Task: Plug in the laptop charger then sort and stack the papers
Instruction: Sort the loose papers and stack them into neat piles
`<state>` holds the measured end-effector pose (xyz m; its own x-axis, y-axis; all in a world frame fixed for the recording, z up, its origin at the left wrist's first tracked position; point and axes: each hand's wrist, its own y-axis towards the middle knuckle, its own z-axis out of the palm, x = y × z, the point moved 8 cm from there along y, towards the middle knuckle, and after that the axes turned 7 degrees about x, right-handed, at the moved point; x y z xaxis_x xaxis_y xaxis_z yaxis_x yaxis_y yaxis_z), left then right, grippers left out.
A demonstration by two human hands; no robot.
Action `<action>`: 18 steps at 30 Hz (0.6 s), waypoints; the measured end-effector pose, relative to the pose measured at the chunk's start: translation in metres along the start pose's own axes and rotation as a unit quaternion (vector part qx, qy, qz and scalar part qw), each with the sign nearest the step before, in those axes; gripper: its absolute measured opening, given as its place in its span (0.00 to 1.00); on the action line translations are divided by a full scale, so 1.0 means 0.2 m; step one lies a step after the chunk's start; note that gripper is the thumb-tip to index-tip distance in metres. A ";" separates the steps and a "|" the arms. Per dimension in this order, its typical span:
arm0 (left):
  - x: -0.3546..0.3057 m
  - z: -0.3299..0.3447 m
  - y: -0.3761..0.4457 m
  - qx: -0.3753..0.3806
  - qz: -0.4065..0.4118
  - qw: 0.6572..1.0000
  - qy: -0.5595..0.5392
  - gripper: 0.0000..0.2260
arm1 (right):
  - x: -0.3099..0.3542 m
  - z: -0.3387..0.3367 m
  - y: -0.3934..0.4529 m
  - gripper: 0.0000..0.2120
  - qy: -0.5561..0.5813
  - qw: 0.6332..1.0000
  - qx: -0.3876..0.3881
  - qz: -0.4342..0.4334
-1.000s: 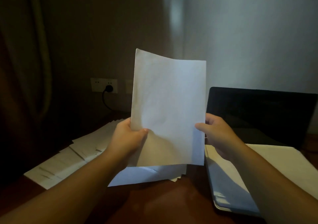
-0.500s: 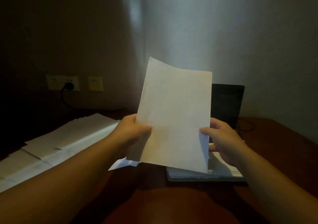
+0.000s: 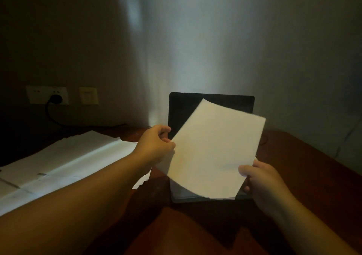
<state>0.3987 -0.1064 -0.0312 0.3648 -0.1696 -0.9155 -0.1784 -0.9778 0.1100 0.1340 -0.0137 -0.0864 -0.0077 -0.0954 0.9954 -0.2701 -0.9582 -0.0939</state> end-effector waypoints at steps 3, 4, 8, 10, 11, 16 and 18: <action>0.06 -0.01 -0.01 -0.011 -0.011 1.000 -0.009 0.25 | -0.07 -0.02 -0.07 0.06 0.061 0.997 -0.039 0.016; 0.08 -0.01 -0.02 -0.015 -0.016 1.000 -0.012 0.25 | -0.09 -0.01 -0.09 0.04 0.080 0.995 -0.053 0.020; 0.15 0.00 -0.05 -0.019 -0.041 0.998 -0.034 0.22 | -0.14 0.05 -0.15 0.02 0.131 0.986 -0.092 0.042; 0.19 0.02 -0.07 -0.014 -0.049 0.998 -0.041 0.18 | -0.17 0.07 -0.15 0.02 0.144 0.982 -0.108 0.053; 0.21 0.03 -0.08 -0.011 -0.049 0.998 -0.037 0.15 | -0.17 0.09 -0.15 0.01 0.146 0.981 -0.113 0.057; 0.30 0.09 -0.12 0.010 -0.054 0.998 -0.004 0.10 | -0.17 0.18 -0.15 0.01 0.143 0.980 -0.121 0.074; 0.32 0.12 -0.14 0.023 -0.047 0.998 0.034 0.10 | -0.15 0.22 -0.15 0.03 0.134 0.981 -0.122 0.075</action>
<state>0.4053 -0.0871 -0.1011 0.4431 -0.0878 -0.8921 -0.1816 -0.9834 0.0066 0.1846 0.0065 -0.1149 -0.3079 -0.1244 0.9433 -0.4681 -0.8433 -0.2640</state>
